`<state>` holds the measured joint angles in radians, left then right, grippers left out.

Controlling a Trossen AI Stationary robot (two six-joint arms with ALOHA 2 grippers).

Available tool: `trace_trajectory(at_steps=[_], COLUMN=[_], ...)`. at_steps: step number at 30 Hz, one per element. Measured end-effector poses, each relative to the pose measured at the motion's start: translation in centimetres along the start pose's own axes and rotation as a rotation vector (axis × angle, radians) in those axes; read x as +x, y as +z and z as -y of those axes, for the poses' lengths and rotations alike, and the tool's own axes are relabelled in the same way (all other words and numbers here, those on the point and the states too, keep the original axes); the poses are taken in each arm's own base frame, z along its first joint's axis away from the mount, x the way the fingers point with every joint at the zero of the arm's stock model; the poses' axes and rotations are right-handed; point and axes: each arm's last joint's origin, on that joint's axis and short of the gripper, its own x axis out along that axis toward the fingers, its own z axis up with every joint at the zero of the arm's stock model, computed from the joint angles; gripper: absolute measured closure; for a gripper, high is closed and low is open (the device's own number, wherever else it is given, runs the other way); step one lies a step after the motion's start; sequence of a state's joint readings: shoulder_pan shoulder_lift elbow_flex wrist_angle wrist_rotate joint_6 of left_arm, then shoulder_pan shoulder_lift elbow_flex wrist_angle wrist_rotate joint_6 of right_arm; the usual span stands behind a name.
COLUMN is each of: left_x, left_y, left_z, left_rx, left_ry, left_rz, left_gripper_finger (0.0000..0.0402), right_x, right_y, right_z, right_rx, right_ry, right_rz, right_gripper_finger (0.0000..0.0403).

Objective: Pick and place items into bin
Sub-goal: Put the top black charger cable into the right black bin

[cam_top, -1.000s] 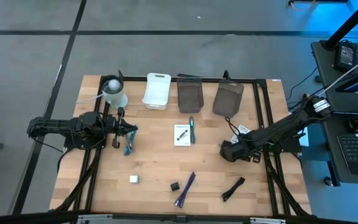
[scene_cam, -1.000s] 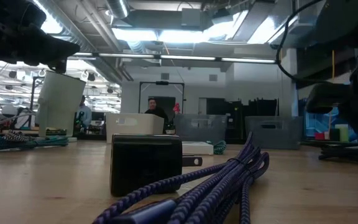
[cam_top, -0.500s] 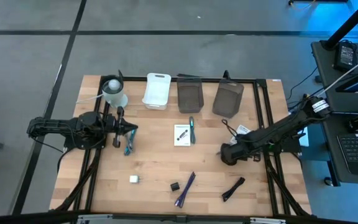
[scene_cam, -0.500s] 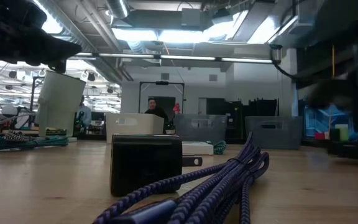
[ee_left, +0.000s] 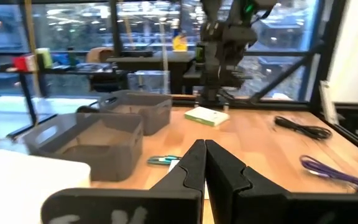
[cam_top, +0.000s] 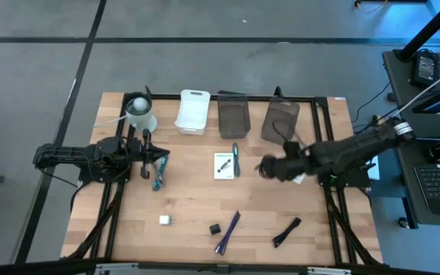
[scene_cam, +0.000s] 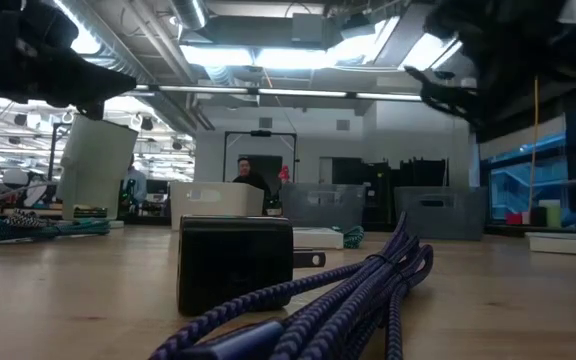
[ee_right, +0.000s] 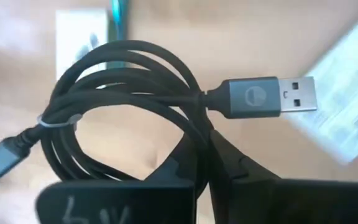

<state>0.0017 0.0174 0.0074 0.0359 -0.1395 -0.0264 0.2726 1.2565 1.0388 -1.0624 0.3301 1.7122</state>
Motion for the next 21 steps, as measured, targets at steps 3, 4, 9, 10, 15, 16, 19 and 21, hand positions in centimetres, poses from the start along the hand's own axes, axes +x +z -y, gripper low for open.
trace_trajectory(at_steps=[3,4,9,10,15,16,19,21], left_x=[0.0,0.0,0.0,0.0,0.0,0.0,0.0,0.0], left_y=[0.1,0.1,0.1,0.1,0.1,0.1,0.1,0.2], left_z=[-0.1,-0.2,-0.2,-0.2,-0.2,-0.3,-0.3,-0.4], left_rx=[-0.023,-0.023,-0.023,-0.021,-0.007,-0.007,-0.008,-0.01], left_ry=[0.048,0.056,0.069,0.069,0.078,0.086,0.116,0.144], left_rz=[0.009,0.008,0.01,0.01,0.011,0.012,0.017,0.021], left_gripper_finger=[0.0398,0.0398,0.0398,0.0398,0.0398,0.0398,0.0398,0.0398], right_x=[-1.9,-2.5,-4.2,-4.4,-3.6,-3.2,-1.7,-0.2], right_y=[3.3,4.5,11.4,12.7,19.1,20.1,22.8,24.1], right_z=[-0.4,-0.5,-0.3,0.0,2.6,3.2,5.0,5.7], right_rx=[-0.087,-0.12,-0.253,-0.276,-0.354,-0.362,-0.397,-0.437], right_ry=[-0.002,-0.006,-0.038,-0.044,-0.079,-0.088,-0.126,-0.141], right_rz=[0.092,0.117,0.203,0.205,0.162,0.142,0.075,0.02], right_gripper_finger=[0.0392,0.0392,0.0393,0.0393,0.0393,0.0393,0.0393,0.0393])
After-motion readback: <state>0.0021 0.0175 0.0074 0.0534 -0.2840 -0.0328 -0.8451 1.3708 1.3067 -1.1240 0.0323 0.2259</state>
